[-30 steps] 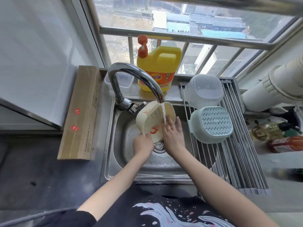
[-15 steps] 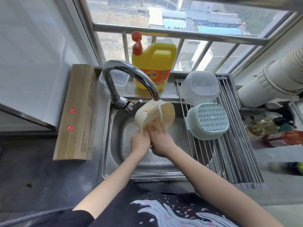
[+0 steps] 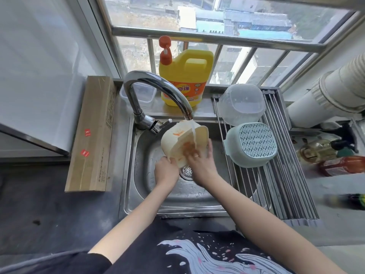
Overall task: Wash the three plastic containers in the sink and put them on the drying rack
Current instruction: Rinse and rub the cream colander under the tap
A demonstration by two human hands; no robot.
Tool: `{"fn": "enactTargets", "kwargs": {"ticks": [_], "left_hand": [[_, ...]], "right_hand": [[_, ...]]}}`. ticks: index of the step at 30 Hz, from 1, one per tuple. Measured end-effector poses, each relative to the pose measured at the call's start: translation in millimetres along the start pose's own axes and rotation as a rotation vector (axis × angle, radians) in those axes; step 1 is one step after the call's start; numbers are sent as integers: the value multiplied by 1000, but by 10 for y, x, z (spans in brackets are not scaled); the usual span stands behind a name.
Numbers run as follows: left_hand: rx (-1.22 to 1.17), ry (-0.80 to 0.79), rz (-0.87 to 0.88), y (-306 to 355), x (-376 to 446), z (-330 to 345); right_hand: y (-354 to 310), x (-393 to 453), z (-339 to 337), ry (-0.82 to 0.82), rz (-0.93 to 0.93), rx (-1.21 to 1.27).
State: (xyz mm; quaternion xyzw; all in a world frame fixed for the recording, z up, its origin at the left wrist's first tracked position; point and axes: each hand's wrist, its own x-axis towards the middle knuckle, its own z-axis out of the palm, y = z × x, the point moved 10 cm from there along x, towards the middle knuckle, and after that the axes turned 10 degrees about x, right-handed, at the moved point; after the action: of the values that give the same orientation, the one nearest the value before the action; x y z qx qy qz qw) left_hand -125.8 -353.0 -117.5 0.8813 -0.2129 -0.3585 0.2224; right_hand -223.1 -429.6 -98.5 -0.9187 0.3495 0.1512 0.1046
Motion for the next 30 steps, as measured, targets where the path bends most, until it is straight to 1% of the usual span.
{"fn": "enactTargets", "kwargs": {"ticks": [1,2,3,6,7,8,9,11,12,14,15,16,17,18,19,20,21,23,24,25,26,27,28,29,30], "left_hand": [[10,8,2,-15,15,-3],[24,11,10,4,10,-12],[33,12,23,44,-5,-21],[60,4,36,69,-9,31],[78,7,29,48,-8,28],[99,10,22,11,6,28],[120,17,21,4,5,3],[141,33,33,23,15,-15],[140,33,48,57,6,-18],[117,23,52,71,1,18],[115,22,50,67,-12,18],[118,24,44,49,-18,17],[120,26,46,46,-17,7],[124,27,49,53,-19,0],[126,31,58,87,-22,-12],[123,27,68,107,-7,4],[121,22,74,129,-16,15],[105,11,74,126,-32,39],[96,13,71,113,-44,29],[92,12,76,103,-49,29],[90,7,77,96,-53,28],[88,-4,77,92,-42,48],[82,-16,71,84,-28,74],[73,-25,65,86,-22,92],[65,-43,49,60,-4,137]], "right_hand": [[134,-2,-41,25,85,-56],[195,-3,-59,30,130,-72],[151,11,-21,7,110,-42],[-252,-10,171,-179,-129,179],[-270,-18,162,-179,-149,175],[-178,12,109,-121,-115,120],[-27,29,23,-49,-40,34],[175,20,-76,1,113,-79],[134,17,-72,-6,105,-42],[-140,-5,40,-111,-43,177],[-243,-44,62,-154,-113,237],[-237,-35,33,-118,-136,227],[-108,5,-13,-41,-91,158],[56,21,-65,21,1,75],[175,23,-62,31,87,20],[180,30,-11,16,106,25],[80,31,59,-20,51,94],[-200,-15,200,-144,-124,240],[-216,-25,186,-141,-156,237],[-102,10,155,-84,-114,188],[74,24,97,-15,-17,127],[236,16,74,10,93,71],[284,9,94,-1,141,73],[201,11,152,-39,106,119],[27,13,221,-97,12,222]]}}
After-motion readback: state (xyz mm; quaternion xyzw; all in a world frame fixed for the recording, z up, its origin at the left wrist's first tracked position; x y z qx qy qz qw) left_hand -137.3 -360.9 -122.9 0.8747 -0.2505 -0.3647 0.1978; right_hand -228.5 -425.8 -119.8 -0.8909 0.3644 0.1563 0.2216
